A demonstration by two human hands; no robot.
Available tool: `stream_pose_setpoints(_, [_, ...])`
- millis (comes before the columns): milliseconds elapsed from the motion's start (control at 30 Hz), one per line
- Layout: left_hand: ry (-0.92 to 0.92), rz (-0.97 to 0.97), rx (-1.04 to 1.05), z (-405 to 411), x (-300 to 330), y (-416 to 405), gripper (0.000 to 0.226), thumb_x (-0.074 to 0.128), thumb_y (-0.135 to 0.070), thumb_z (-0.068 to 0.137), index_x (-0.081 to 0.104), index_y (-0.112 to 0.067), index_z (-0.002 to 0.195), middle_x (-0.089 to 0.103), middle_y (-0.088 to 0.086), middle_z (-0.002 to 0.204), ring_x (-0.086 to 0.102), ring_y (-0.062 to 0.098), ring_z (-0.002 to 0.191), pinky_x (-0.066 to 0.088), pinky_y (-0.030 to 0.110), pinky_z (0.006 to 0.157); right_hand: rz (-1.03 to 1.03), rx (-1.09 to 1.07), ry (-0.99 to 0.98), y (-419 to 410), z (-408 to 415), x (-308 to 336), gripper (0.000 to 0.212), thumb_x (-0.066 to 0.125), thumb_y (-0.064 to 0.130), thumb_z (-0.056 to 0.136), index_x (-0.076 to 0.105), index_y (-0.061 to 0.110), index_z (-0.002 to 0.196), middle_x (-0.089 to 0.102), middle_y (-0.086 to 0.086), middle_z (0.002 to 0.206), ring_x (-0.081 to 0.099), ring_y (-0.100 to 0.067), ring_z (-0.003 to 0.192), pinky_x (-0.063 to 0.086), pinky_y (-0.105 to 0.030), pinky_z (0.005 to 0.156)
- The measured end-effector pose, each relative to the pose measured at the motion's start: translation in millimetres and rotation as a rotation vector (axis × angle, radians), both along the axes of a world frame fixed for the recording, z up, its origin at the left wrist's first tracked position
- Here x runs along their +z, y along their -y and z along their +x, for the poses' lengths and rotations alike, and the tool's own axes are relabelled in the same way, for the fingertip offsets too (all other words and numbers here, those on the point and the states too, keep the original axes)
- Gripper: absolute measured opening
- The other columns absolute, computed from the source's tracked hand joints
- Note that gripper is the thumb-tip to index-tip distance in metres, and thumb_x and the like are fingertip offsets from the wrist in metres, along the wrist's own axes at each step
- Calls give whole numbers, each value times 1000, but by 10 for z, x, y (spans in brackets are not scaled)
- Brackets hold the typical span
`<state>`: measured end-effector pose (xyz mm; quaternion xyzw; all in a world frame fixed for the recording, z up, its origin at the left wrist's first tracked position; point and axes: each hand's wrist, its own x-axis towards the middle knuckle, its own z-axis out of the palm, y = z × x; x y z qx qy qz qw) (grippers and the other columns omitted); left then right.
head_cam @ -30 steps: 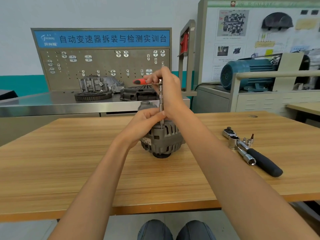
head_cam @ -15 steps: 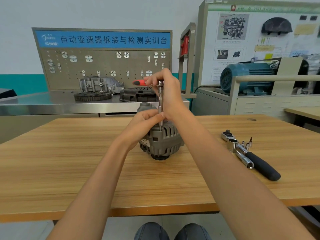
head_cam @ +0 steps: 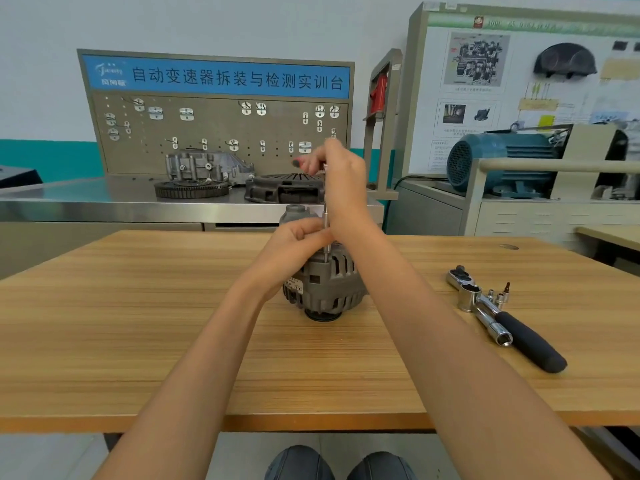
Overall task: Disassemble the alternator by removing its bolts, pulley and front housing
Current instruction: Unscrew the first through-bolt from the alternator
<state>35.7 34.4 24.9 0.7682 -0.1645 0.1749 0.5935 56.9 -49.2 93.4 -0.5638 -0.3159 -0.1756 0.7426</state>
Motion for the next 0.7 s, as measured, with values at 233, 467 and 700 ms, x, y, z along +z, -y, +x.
stream_pose_setpoints(233, [7, 12, -5, -23, -21, -29, 46, 51, -11, 95, 73, -35, 63, 70, -12, 64, 64, -2, 60, 47, 10, 53, -59, -262, 177, -112, 4, -95, 37, 46, 6, 87, 37, 17, 53, 42, 0, 60, 40, -11, 60, 33, -22, 55])
stream_pose_setpoints(467, [18, 9, 12, 8, -37, -6, 55, 50, -5, 94, 70, -39, 55, 65, -17, 54, 59, -7, 50, 39, 6, 44, -138, -497, 262, -126, -11, -90, 40, 50, 14, 86, 33, 21, 50, 36, 7, 57, 35, -11, 56, 27, -25, 51])
stream_pose_setpoints(700, [-19, 25, 26, -12, -15, -12, 27, 56, -24, 93, 74, -28, 73, 72, -9, 71, 66, 2, 63, 49, 15, 54, 14, 175, -37, -42, -25, 9, 38, 36, 3, 89, 38, 11, 51, 50, -4, 58, 61, -7, 65, 47, -27, 66])
